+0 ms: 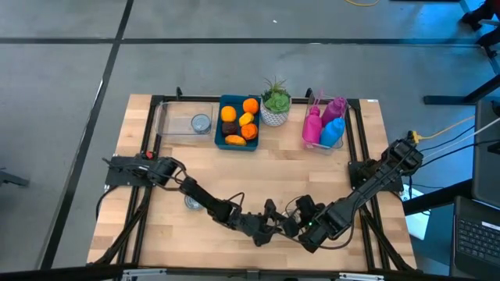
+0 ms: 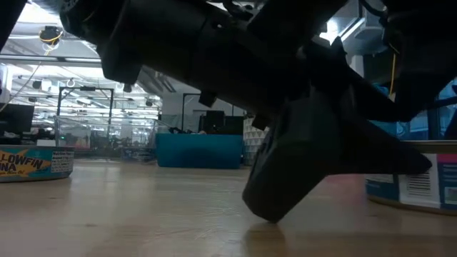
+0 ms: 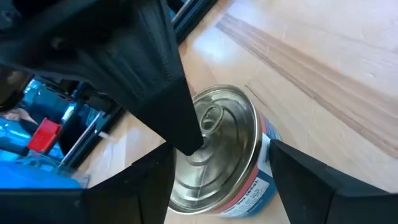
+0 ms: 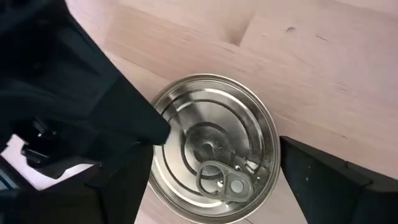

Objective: Pick & Place Food Item
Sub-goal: Stack the blue and pink tuna can on top of the blue tuna can into the left transparent bin

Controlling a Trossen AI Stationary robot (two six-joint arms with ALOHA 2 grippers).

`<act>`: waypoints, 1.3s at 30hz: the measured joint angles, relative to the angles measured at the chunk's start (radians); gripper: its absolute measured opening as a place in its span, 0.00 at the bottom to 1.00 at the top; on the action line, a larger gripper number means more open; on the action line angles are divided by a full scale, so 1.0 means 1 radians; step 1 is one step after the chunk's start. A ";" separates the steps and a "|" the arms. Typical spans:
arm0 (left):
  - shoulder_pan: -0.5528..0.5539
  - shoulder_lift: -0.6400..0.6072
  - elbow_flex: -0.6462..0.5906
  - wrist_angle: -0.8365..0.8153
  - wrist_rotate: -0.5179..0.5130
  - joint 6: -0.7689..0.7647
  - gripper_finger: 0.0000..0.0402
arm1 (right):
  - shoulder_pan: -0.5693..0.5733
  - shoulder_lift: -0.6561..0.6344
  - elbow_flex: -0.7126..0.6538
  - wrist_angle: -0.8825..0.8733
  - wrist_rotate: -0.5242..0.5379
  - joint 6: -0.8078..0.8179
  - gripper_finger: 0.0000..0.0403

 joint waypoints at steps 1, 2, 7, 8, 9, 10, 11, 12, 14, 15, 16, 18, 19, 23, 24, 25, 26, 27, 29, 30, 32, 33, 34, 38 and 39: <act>0.000 0.000 0.000 -0.016 0.000 -0.005 0.60 | 0.000 0.000 0.000 0.005 0.005 -0.004 0.85; -0.001 0.000 0.000 -0.035 0.000 -0.010 0.60 | 0.000 0.000 0.000 0.013 0.012 -0.012 0.85; -0.002 -0.001 -0.001 -0.115 0.014 -0.047 0.60 | -0.001 -0.001 0.000 0.095 0.088 -0.079 0.85; -0.002 -0.001 -0.001 -0.126 0.014 -0.056 0.60 | -0.002 -0.001 0.000 0.112 0.101 -0.093 0.85; -0.002 -0.001 -0.001 -0.132 0.012 -0.060 0.60 | -0.002 -0.002 0.001 0.125 0.110 -0.106 0.85; -0.002 -0.001 -0.001 -0.136 0.006 -0.060 0.60 | -0.002 -0.003 0.001 0.132 0.115 -0.119 0.85; -0.003 -0.001 -0.001 -0.138 0.003 -0.061 0.60 | -0.002 -0.003 0.001 0.140 0.119 -0.126 0.85; -0.003 -0.001 -0.001 -0.138 0.003 -0.063 0.60 | -0.002 -0.003 0.001 0.145 0.120 -0.129 0.85; -0.003 -0.001 -0.001 -0.138 -0.001 -0.067 0.60 | -0.002 -0.004 0.001 0.152 0.121 -0.130 0.85; -0.004 -0.001 -0.001 -0.138 -0.006 -0.067 0.60 | -0.002 -0.005 0.001 0.154 0.124 -0.131 0.85; -0.005 -0.001 -0.001 -0.138 -0.015 -0.069 0.60 | -0.002 -0.005 0.001 0.157 0.126 -0.131 0.85; -0.006 -0.001 -0.001 -0.143 -0.030 -0.072 0.60 | -0.001 -0.005 0.001 0.166 0.128 -0.141 0.85; -0.006 -0.001 -0.001 -0.148 -0.032 -0.073 0.60 | -0.001 -0.005 0.001 0.173 0.128 -0.152 0.85; -0.012 -0.001 -0.001 -0.173 -0.053 -0.094 0.60 | -0.001 -0.005 0.004 0.191 0.132 -0.185 0.85; -0.017 -0.001 -0.001 -0.174 -0.067 -0.098 0.60 | -0.001 -0.005 0.009 0.191 0.135 -0.194 0.85; -0.023 -0.001 -0.001 -0.176 -0.086 -0.096 0.60 | -0.001 -0.005 0.015 0.191 0.135 -0.203 0.85; -0.030 -0.001 -0.001 -0.177 -0.105 -0.089 0.60 | -0.001 -0.005 0.021 0.192 0.137 -0.209 0.85; -0.037 -0.002 -0.001 -0.178 -0.125 -0.082 0.60 | -0.001 -0.005 0.027 0.195 0.143 -0.215 0.85; -0.054 -0.008 -0.001 -0.185 -0.171 -0.069 0.60 | 0.000 -0.005 0.040 0.202 0.152 -0.229 0.85; -0.062 -0.011 -0.002 -0.190 -0.198 -0.066 0.60 | 0.000 -0.006 0.048 0.208 0.154 -0.237 0.85; -0.076 -0.020 -0.002 -0.200 -0.234 -0.068 0.61 | 0.000 -0.007 0.061 0.216 0.154 -0.255 0.85; -0.083 -0.032 -0.002 -0.216 -0.248 -0.070 0.62 | 0.000 -0.007 0.070 0.220 0.151 -0.261 0.85; -0.086 -0.036 -0.002 -0.230 -0.258 -0.079 0.63 | -0.002 -0.007 0.078 0.237 0.143 -0.270 0.85; -0.087 -0.067 -0.002 -0.290 -0.262 -0.134 0.65 | -0.010 -0.008 0.090 0.271 0.138 -0.322 0.85; -0.087 -0.074 -0.002 -0.307 -0.263 -0.153 0.65 | -0.015 -0.008 0.091 0.283 0.139 -0.336 0.85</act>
